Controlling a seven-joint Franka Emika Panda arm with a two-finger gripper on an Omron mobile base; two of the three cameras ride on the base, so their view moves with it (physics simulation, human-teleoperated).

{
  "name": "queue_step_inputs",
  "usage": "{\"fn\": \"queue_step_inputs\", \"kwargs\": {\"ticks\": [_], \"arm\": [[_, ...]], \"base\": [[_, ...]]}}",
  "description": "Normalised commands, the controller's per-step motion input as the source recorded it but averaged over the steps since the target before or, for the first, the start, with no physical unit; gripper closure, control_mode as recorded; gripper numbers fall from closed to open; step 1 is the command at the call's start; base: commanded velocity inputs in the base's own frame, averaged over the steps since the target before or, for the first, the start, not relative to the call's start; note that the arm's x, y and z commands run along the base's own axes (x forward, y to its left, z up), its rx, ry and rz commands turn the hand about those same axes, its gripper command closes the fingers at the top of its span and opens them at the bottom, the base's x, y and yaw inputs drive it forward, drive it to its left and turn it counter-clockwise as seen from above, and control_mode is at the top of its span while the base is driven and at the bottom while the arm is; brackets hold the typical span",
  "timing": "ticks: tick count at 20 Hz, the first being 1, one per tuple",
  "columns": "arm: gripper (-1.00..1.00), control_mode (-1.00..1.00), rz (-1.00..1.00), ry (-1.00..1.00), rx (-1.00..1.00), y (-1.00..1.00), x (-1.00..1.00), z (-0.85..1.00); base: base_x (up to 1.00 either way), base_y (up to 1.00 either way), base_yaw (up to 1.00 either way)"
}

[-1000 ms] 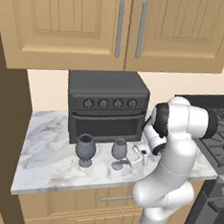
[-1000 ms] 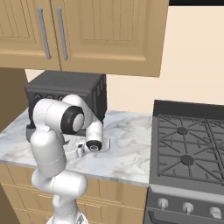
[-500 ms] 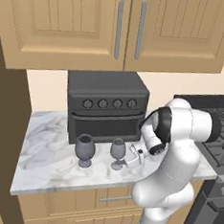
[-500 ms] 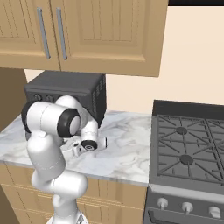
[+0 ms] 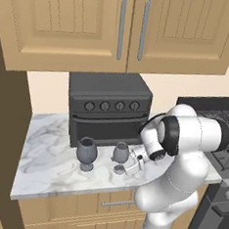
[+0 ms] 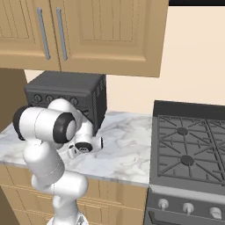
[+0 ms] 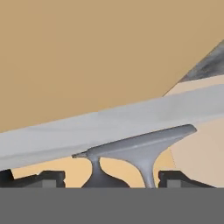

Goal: Retrieve the wine glasses from the counter and place one next to each plate.

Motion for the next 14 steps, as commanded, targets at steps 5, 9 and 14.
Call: {"fn": "queue_step_inputs", "kwargs": {"ticks": [5, 9, 14], "arm": [[1.00, -1.00, -0.04, -0.07, 0.04, -0.05, -0.29, 0.18], [1.00, -1.00, -0.10, -0.05, 0.09, -0.11, -0.47, 0.65], [1.00, -1.00, -0.14, 0.03, 0.12, -0.03, -0.33, 0.79]], "base": [[0.00, 0.00, 0.00], [0.00, 0.00, 0.00], [0.00, 0.00, 0.00]]}}
